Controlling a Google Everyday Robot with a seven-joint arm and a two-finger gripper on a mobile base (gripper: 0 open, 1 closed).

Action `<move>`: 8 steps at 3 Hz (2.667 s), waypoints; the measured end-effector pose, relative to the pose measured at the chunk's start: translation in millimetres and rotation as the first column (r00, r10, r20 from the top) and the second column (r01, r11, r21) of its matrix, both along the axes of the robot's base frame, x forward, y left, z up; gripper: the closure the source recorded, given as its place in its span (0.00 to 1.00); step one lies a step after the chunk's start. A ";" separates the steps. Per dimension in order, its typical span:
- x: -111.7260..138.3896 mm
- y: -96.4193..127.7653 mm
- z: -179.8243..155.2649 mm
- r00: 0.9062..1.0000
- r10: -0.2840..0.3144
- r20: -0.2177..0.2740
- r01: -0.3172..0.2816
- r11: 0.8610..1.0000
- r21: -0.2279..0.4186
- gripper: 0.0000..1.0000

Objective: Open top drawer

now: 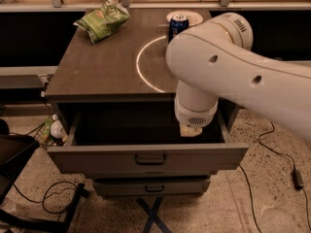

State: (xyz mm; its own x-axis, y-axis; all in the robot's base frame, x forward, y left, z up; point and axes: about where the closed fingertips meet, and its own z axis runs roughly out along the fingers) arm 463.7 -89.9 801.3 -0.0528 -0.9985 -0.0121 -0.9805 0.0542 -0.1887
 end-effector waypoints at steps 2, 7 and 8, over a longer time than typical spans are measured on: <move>35.0 0.6 -46.5 0.993 0.055 0.106 -0.056 0.998 0.009 1.00; 69.3 15.5 -147.0 0.995 0.095 0.022 -0.096 0.990 0.098 1.00; 42.9 15.9 -150.6 0.993 0.113 -0.022 -0.110 0.989 0.097 1.00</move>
Offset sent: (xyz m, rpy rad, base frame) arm 0.0526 0.0087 -0.0762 0.0361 -0.1405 0.0823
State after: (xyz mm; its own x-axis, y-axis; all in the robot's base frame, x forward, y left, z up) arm 506.5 -74.0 650.6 0.0570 -0.9926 -0.1076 -0.9862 -0.0392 -0.1610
